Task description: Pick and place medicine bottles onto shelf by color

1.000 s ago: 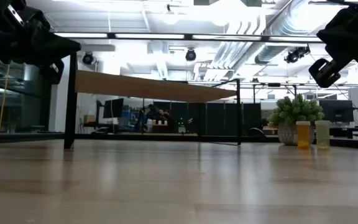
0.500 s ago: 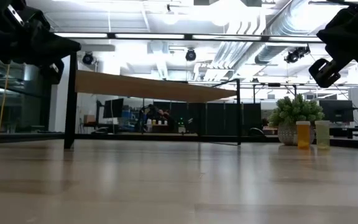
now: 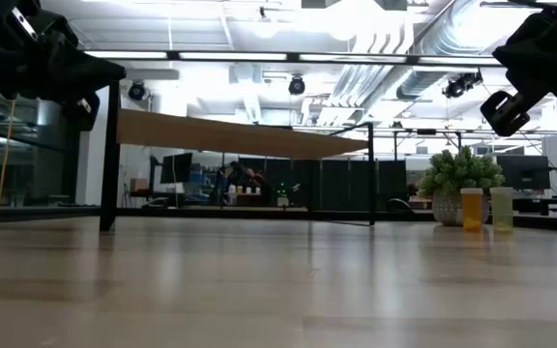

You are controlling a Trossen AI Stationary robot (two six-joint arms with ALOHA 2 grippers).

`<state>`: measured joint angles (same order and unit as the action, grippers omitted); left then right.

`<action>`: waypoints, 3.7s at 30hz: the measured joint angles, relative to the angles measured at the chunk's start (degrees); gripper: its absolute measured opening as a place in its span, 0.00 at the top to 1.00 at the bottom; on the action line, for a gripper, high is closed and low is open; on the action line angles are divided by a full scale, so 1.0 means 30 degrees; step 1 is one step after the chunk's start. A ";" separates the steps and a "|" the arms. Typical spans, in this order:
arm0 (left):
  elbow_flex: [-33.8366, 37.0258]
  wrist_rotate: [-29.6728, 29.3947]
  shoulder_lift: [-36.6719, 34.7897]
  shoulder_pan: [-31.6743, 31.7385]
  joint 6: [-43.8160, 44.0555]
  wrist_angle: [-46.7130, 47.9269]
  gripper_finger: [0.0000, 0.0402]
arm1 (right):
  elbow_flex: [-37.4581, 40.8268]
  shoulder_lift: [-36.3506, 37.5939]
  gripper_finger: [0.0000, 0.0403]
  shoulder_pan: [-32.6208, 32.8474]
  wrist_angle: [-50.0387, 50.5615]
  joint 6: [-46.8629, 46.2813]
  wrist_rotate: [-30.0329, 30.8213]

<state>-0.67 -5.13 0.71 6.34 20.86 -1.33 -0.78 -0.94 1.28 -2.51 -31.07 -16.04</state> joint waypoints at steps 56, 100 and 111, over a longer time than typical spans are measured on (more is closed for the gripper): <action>0.0001 0.0000 0.0005 0.0000 0.0000 -0.0004 1.00 | -0.0007 -0.0003 1.00 0.0000 -0.0003 0.0000 0.0002; -1.6525 0.3225 1.2619 -0.1452 0.0463 0.9327 0.51 | -0.0007 -0.0003 1.00 0.0000 -0.0003 0.0000 0.0003; -2.2564 0.5367 1.9884 -0.9197 0.0864 2.0417 0.48 | -0.0004 -0.0003 1.00 0.0000 0.0004 0.0000 -0.0003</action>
<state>-68.36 10.98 60.36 -21.26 23.45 59.92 -0.79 -0.95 1.28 -2.50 -31.07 -16.05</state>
